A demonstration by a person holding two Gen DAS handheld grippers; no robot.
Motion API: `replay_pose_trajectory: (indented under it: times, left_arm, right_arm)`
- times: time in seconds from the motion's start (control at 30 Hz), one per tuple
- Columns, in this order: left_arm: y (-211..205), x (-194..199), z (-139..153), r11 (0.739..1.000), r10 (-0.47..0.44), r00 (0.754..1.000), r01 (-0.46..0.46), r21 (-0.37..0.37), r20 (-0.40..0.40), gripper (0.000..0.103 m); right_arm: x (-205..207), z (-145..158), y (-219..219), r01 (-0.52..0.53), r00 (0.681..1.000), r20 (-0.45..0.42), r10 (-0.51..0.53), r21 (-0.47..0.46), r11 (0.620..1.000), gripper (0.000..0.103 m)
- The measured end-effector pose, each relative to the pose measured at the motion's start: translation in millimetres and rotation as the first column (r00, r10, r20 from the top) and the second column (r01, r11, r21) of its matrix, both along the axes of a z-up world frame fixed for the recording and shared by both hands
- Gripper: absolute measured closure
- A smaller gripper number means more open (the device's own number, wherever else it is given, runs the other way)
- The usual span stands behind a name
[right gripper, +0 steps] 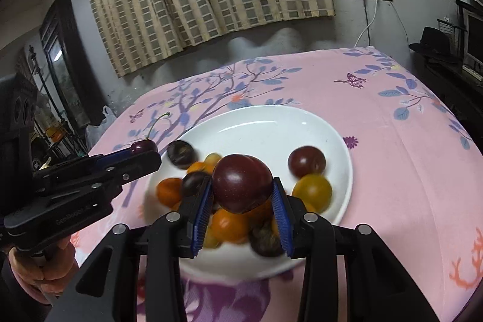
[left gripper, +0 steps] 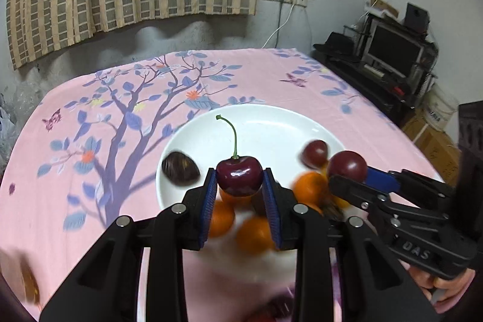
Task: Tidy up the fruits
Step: 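Carry the plum and cherry to the plate and open both tools, then grasp a dark cherry with the right tool while the left tool grasps the red cherry tomato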
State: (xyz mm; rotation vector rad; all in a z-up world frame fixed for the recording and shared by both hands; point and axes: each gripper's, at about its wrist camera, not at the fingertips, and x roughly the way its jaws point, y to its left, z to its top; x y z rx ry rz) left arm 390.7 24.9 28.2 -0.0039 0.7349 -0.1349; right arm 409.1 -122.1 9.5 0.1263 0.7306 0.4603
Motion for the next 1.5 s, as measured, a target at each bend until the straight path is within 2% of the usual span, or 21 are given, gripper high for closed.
replay_pose_trajectory:
  times: [0.03, 0.07, 0.1, 0.13, 0.17, 0.2, 0.37, 0.43, 0.5, 0.6, 0.67, 0.8, 0.93, 1.13, 1.37, 1.5]
  left_arm:
    - [-1, 10, -3, 1.0, 0.013, 1.0, -0.013, 0.019, -0.007, 0.073]
    - [0, 17, -5, 0.999, 0.032, 0.999, -0.031, 0.035, -0.014, 0.062]
    - [1, 23, -6, 0.998, 0.052, 0.998, -0.051, 0.045, -0.023, 0.037]
    - [5, 25, -5, 0.996, 0.077, 0.997, -0.076, 0.046, -0.017, 0.029]
    - [9, 25, -5, 0.995, 0.095, 0.995, -0.095, 0.037, 0.001, 0.025]
    - [13, 22, -3, 0.994, 0.103, 0.995, -0.104, 0.025, 0.01, 0.024]
    - [34, -9, 4, 0.986, 0.167, 0.986, -0.168, -0.014, -0.024, 0.015]
    - [42, -34, 6, 0.98, 0.2, 0.98, -0.2, -0.016, -0.012, 0.013]
    - [50, -61, 4, 0.977, 0.215, 0.977, -0.215, -0.007, -0.001, 0.01]
    - [64, -102, -5, 0.968, 0.252, 0.968, -0.252, -0.007, 0.017, 0.008]
    - [72, -122, -14, 0.96, 0.279, 0.96, -0.279, -0.018, 0.004, 0.008]
    - [86, -144, -29, 0.945, 0.321, 0.945, -0.324, -0.05, -0.056, 0.008]
    - [91, -151, -27, 0.935, 0.346, 0.937, -0.349, -0.065, -0.046, 0.008]
    - [87, -151, -23, 0.936, 0.344, 0.938, -0.346, -0.057, -0.039, 0.008]
    - [82, -152, -22, 0.943, 0.326, 0.945, -0.328, -0.057, -0.037, 0.007]
    - [79, -152, -22, 0.945, 0.322, 0.946, -0.323, -0.045, -0.036, 0.007]
  right_arm:
    - [7, -2, 0, -0.002, 1.0, -0.001, 0.002, 0.005, 1.0, 0.062]
    - [12, -3, -2, 0.001, 1.0, -0.001, -0.001, 0.014, 1.0, 0.061]
    - [14, -2, -3, 0.0, 1.0, -0.005, 0.0, 0.025, 1.0, 0.057]
    - [14, -1, -5, 0.001, 1.0, -0.004, -0.001, 0.035, 0.999, 0.049]
    - [12, 1, -6, 0.001, 1.0, 0.002, -0.001, 0.038, 0.999, 0.049]
    - [9, 5, -7, -0.009, 1.0, 0.012, 0.008, 0.036, 0.999, 0.049]
    - [-20, 20, 1, -0.053, 0.998, 0.017, 0.052, 0.045, 0.998, 0.048]
    - [-36, 21, 8, -0.093, 0.995, -0.024, 0.094, 0.051, 0.994, 0.049]
    - [-51, 16, 16, -0.159, 0.983, -0.077, 0.167, 0.092, 0.983, 0.049]
    - [-65, 2, 22, -0.204, 0.962, -0.151, 0.227, 0.153, 0.967, 0.049]
    - [-68, -9, 30, -0.212, 0.953, -0.191, 0.237, 0.141, 0.967, 0.056]
    - [-67, -31, 44, -0.206, 0.942, -0.256, 0.218, 0.073, 0.976, 0.063]
    - [-70, -38, 46, -0.201, 0.939, -0.272, 0.209, 0.06, 0.978, 0.064]
    - [-71, -44, 54, -0.226, 0.932, -0.285, 0.224, 0.027, 0.974, 0.069]
    - [-70, -48, 57, -0.223, 0.938, -0.272, 0.214, -0.002, 0.975, 0.074]
    - [-80, -42, 66, -0.237, 0.952, -0.224, 0.207, -0.12, 0.964, 0.075]
